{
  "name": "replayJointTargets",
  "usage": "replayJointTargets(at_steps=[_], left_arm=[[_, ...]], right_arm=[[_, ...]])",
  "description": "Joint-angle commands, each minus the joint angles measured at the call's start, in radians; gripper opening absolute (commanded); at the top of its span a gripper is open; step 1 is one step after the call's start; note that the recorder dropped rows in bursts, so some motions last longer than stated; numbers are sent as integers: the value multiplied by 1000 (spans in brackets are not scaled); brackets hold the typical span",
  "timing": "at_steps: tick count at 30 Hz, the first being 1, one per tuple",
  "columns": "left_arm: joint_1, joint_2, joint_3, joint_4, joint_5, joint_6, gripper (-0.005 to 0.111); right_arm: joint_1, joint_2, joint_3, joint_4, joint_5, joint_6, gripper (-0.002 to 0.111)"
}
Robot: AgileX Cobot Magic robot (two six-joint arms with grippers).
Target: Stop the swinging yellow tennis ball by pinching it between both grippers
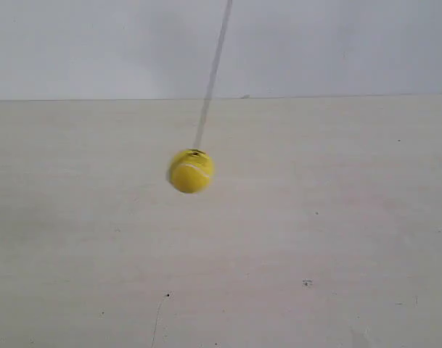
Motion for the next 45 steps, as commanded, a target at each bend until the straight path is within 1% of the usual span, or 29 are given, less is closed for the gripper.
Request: replayJointTargets(at_steps=[1, 6, 11, 16, 19, 21, 24, 27, 30, 32, 34, 41, 45], left_arm=[[2, -1, 3, -3, 1, 3, 5], [2, -1, 3, -3, 1, 3, 5], [2, -1, 3, -3, 1, 3, 5], [2, -1, 3, 23, -31, 24, 5], [2, -1, 3, 26, -127, 49, 5], [2, -1, 3, -11, -183, 41, 5], [2, -1, 3, -93, -221, 6, 5], [2, -1, 3, -103, -295, 6, 5], [2, -1, 3, -103, -383, 6, 5], [2, -1, 3, -103, -411, 6, 5], [2, -1, 3, -108, -419, 6, 5], [2, -1, 3, -114, -470, -110, 5], [2, -1, 3, -107, -582, -110, 5]], right_arm=[[-4, -5, -1, -3, -9, -2, 0], [-4, -5, -1, -3, -23, -2, 0], [-4, -5, -1, -3, -160, 18, 0], [-4, -5, -1, -3, -207, 18, 0], [-4, -5, -1, 36, -246, 18, 0], [-4, -5, -1, 123, -293, 57, 0], [-4, -5, -1, 246, -389, 134, 0], [-4, -5, -1, 341, -448, 187, 0], [-4, -5, -1, 346, -487, 193, 0], [-4, -5, -1, 346, -499, 193, 0], [-4, -5, -1, 346, -499, 193, 0], [-4, -5, -1, 340, -539, 205, 0], [-4, -5, -1, 237, -561, 207, 0]])
